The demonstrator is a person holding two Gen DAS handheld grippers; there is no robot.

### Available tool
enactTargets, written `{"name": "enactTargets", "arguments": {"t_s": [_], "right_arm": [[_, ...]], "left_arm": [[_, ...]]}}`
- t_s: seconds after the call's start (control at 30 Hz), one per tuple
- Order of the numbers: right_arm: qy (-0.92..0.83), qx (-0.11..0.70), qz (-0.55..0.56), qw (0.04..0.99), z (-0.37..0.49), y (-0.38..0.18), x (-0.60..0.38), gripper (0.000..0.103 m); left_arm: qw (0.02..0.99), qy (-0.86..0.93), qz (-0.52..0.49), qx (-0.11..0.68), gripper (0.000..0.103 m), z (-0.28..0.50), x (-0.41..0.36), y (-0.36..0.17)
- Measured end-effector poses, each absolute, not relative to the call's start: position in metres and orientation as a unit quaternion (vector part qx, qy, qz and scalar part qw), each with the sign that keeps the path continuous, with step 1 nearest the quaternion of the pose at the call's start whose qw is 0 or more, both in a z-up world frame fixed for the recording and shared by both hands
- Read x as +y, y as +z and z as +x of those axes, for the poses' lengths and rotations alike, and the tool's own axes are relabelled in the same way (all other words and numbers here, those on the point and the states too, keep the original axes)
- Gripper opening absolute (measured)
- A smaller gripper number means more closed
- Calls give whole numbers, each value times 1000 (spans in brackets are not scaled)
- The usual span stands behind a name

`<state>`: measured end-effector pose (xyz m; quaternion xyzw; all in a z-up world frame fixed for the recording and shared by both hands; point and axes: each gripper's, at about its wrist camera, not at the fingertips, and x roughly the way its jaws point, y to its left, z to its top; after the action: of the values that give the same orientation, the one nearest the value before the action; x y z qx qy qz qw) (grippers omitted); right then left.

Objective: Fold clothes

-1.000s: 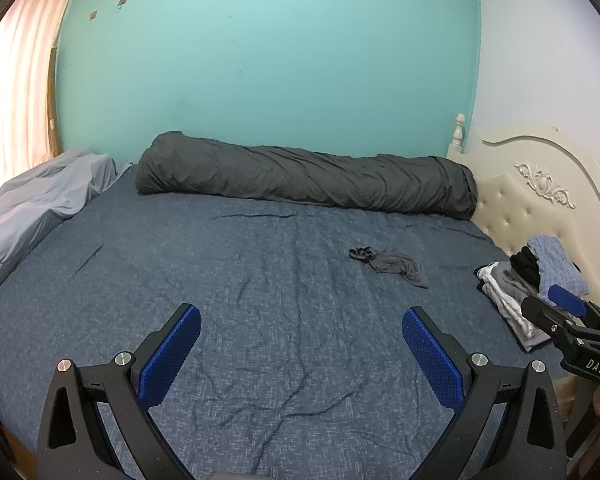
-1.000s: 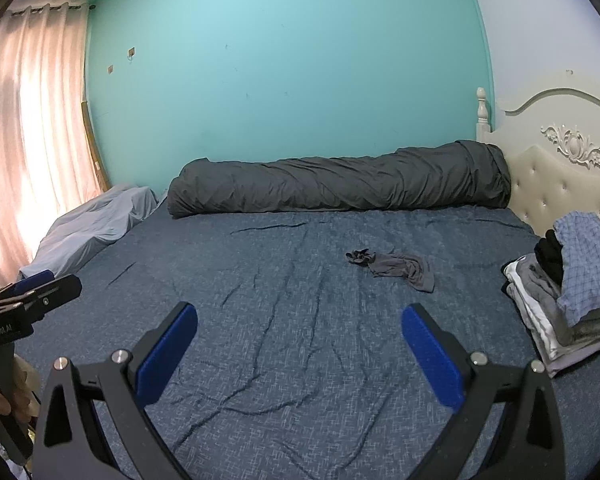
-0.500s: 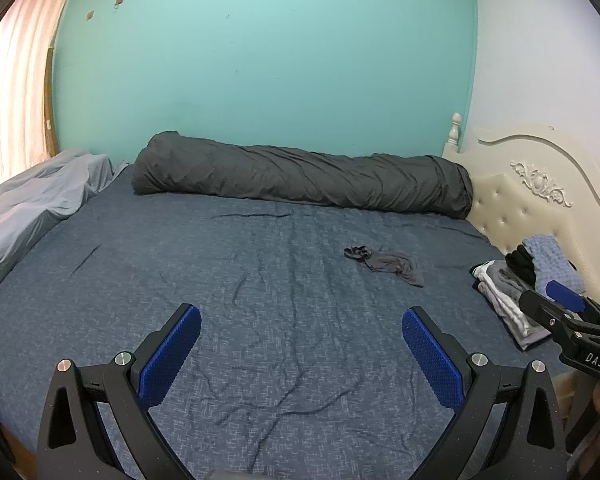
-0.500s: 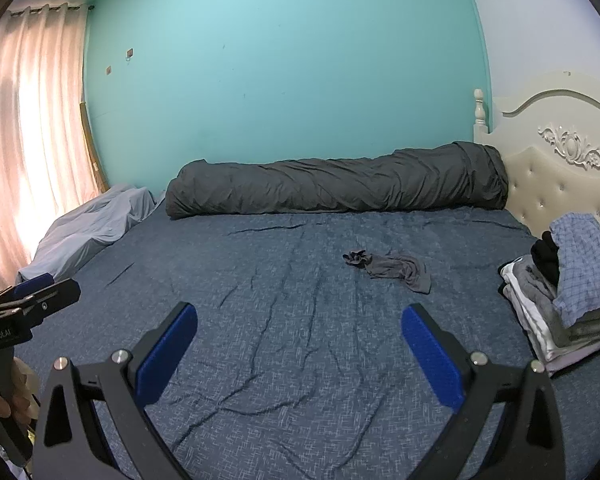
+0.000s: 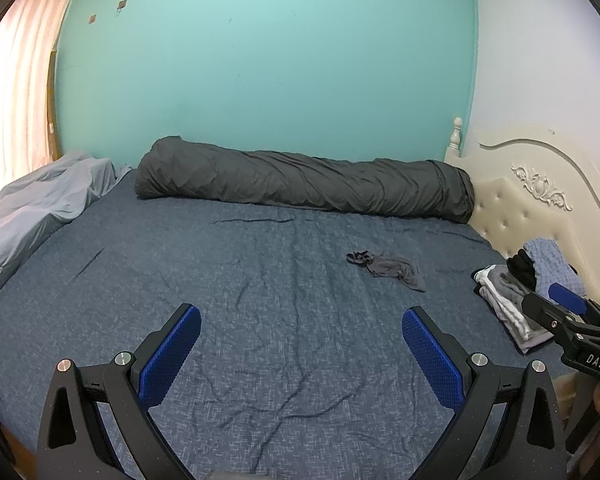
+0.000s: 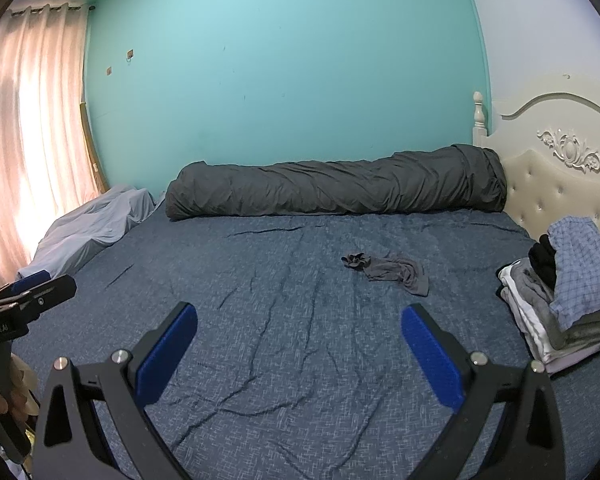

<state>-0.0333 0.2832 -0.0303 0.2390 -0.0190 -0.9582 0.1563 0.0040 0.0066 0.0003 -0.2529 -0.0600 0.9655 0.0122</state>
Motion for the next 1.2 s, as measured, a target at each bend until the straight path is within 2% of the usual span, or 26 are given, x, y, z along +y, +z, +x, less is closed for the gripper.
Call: {"name": "enactTargets", "arguments": {"t_s": [0.8, 0.97, 1.2], "right_arm": [[-956, -23, 245, 157, -38, -36, 283, 103], [-952, -34, 259, 158, -48, -53, 290, 103], [-936, -71, 312, 147, -89, -111, 309, 102]], "left_arm": [[13, 964, -260, -62, 103, -4, 11, -5], [16, 960, -270, -75, 103, -14, 8, -21], [13, 952, -290, -92, 103, -43, 7, -70]]}}
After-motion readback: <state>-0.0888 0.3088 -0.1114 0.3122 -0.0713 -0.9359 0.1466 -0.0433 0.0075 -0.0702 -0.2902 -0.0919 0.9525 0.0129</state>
